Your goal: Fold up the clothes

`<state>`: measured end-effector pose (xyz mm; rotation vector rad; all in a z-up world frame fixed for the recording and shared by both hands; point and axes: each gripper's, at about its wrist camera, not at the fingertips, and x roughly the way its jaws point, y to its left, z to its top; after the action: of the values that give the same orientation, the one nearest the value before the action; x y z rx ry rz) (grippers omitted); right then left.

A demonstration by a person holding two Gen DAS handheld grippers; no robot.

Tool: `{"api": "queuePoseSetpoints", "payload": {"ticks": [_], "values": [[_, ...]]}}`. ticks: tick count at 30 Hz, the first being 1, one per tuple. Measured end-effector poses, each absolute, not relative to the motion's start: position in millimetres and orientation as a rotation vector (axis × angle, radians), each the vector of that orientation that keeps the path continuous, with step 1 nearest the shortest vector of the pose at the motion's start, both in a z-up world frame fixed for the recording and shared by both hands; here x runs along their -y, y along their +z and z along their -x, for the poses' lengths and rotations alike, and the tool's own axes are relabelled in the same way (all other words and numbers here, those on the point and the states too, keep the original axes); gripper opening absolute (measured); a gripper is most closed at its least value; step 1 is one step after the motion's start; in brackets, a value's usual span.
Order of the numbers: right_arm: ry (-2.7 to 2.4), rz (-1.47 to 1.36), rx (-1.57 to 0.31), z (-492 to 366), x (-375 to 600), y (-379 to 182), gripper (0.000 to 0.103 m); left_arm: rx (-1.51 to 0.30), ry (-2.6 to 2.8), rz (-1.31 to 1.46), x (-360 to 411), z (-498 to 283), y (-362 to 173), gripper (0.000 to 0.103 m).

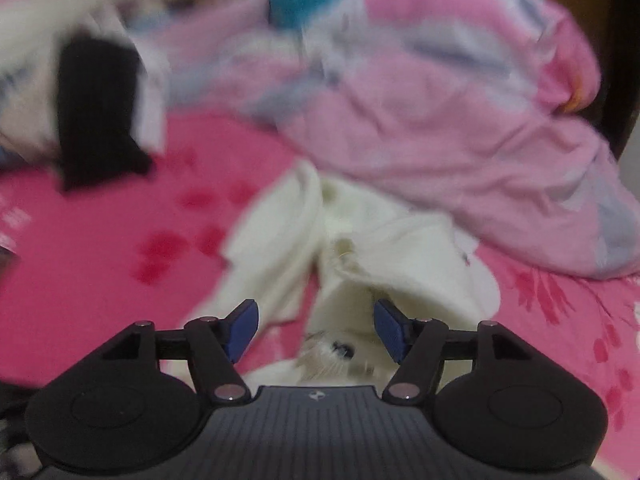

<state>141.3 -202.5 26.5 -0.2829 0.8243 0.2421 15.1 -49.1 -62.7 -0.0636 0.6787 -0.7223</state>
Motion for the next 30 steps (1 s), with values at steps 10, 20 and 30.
{"api": "queuePoseSetpoints", "payload": {"ticks": [10,20,30], "values": [[0.093,0.360,-1.075,-240,202,-38,0.088,-0.620,-0.751,0.012,55,-3,-71,0.043],[0.075,0.137,-0.919,-209,234,19,0.023,-0.550,-0.713,-0.041,56,15,-65,0.018],[0.021,-0.319,-0.645,-134,351,115,0.022,-0.499,-0.623,-0.093,31,14,-49,0.015]]}}
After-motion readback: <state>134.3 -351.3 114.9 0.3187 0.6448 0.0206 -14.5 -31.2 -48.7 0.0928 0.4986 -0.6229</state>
